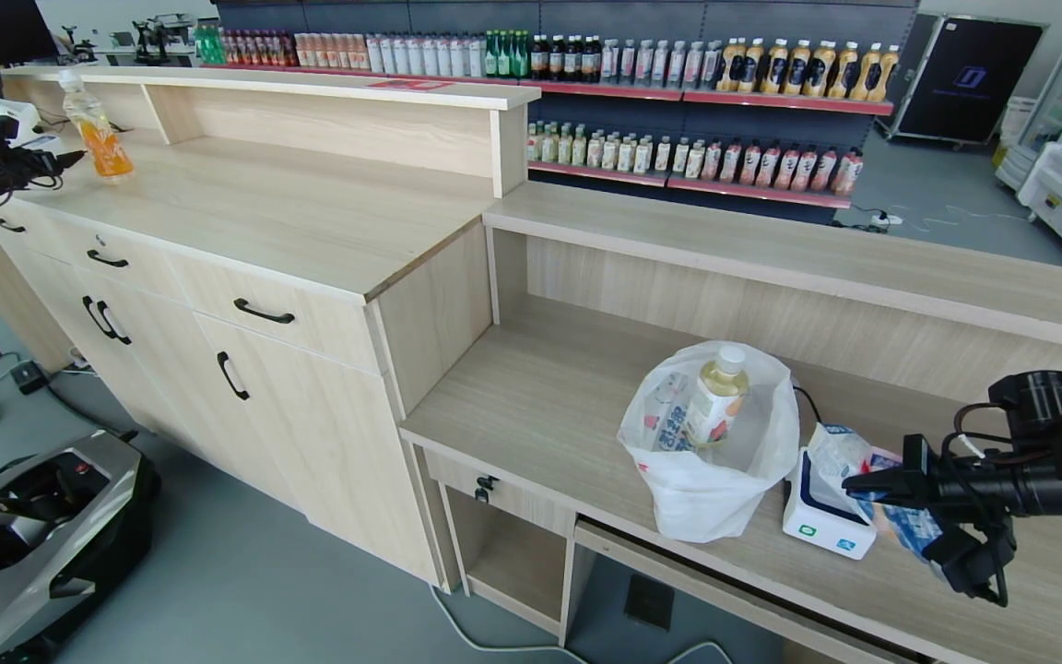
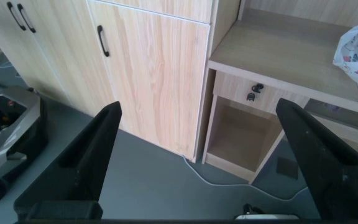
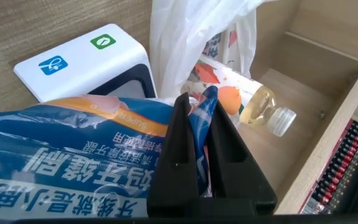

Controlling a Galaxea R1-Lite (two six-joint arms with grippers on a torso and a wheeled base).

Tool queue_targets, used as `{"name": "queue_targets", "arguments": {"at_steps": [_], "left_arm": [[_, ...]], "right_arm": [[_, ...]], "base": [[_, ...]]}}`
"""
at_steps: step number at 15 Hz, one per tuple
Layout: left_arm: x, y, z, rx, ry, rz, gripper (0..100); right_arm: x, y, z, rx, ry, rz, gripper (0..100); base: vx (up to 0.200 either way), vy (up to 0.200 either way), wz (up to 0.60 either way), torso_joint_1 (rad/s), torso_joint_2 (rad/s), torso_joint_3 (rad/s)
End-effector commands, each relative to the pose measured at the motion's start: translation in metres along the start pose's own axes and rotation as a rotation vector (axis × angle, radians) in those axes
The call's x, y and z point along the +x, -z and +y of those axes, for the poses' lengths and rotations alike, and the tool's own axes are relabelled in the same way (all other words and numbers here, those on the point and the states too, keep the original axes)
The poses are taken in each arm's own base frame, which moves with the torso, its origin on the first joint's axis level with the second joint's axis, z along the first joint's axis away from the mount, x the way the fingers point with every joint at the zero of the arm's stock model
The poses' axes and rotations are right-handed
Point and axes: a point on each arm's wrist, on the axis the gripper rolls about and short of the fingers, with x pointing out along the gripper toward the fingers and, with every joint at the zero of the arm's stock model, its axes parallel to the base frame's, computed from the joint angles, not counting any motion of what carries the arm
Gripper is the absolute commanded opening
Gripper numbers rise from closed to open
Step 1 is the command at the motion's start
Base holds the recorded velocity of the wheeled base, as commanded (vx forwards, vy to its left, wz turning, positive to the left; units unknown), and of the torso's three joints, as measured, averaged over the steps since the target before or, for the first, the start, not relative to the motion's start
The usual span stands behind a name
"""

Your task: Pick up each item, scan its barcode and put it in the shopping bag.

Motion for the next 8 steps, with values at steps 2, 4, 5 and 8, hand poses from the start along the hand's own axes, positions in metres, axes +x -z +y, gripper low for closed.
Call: {"name": "queue_targets", "arguments": {"at_steps": [2,4,5,8], "left_arm": [[0.000,0.000,0.000,0.000,0.000,0.001,100],[0.000,0.000,0.000,0.000,0.000,0.001,100],[0.000,0.000,0.000,0.000,0.000,0.001,100],[0.000,0.000,0.000,0.000,0.000,0.001,100]], "right_arm": [[-0.007,0.002,-0.006,-0.097,0.010,0.020,0],[-0.047,0.008,-0.032,-0.119,0.024,0.125,0],[-0.074,0.010,-0.045,-0.044,0.036,0.205,0],[-0.147,-0.013,-0.102,0.443,0.202,0.400,0]], "base": [[0.000,0.000,0.00,0.000,0.00,0.000],[0.000,0.000,0.00,0.000,0.00,0.000],[0.000,0.000,0.00,0.000,0.00,0.000],[0.000,0.000,0.00,0.000,0.00,0.000]]}}
